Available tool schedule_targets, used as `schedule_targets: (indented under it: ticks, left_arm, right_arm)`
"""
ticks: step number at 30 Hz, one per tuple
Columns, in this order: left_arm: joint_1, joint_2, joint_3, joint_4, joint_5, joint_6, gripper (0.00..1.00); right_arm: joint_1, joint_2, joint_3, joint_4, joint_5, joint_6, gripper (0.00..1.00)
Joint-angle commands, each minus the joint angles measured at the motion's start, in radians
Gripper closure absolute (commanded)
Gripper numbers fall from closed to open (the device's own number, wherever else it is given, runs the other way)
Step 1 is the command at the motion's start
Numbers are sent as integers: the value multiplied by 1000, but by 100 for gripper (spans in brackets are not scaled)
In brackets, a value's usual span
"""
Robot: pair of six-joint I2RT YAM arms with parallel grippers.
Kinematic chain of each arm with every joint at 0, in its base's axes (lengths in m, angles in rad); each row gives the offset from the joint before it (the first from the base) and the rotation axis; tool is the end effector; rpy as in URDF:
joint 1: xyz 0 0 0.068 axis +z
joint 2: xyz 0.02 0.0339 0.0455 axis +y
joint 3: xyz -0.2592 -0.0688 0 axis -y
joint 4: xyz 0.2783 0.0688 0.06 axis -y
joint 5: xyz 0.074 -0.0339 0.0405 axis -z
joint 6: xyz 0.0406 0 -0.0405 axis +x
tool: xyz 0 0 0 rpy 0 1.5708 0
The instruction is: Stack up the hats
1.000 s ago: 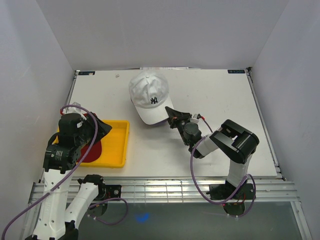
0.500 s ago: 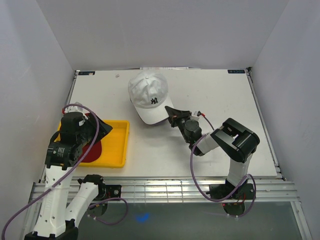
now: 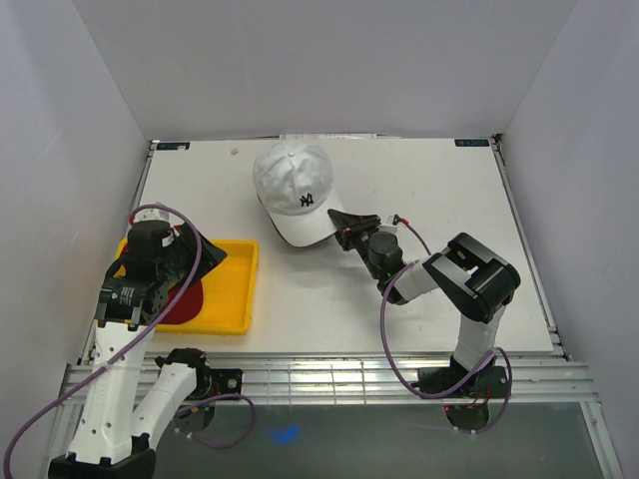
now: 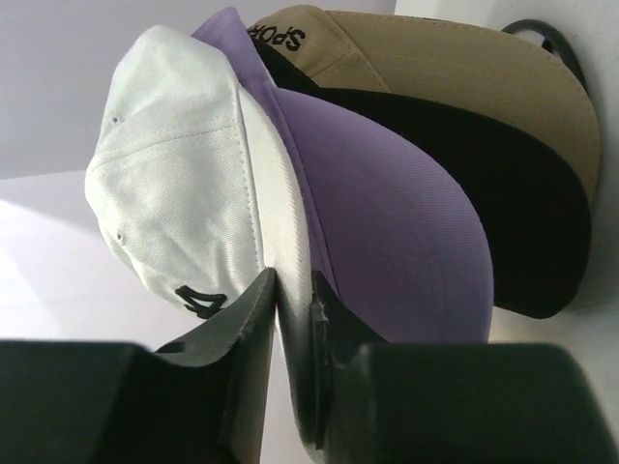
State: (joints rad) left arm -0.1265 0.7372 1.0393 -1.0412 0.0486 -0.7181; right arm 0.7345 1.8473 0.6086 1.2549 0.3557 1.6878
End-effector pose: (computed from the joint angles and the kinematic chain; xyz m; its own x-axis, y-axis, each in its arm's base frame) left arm 0.1591 -0.0222 0.3507 -0.6096 -0.5849 -0.5350 -0.3180 0.7987 -0.5109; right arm 0.2694 0.2243 0.1211 -0.3687 0.9215 0.1223 0.0312 -0.1192 0.9924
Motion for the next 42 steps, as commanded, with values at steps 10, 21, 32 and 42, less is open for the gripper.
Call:
schedule_targets:
  ticks: [10, 21, 32, 42]
  left_arm:
    - [-4, 10, 4, 44, 16, 9, 32]
    - [-4, 13, 7, 49, 16, 3, 32]
    - [-4, 21, 10, 52, 10, 6, 32]
    - [-4, 25, 13, 52, 7, 9, 32]
  right_arm:
    - [-15, 15, -47, -154, -87, -163, 54]
    - [-14, -22, -35, -230, -110, -174, 61]
    - [-15, -46, 42, -515, -113, -234, 92]
    - [-37, 0, 85, -649, -139, -247, 92]
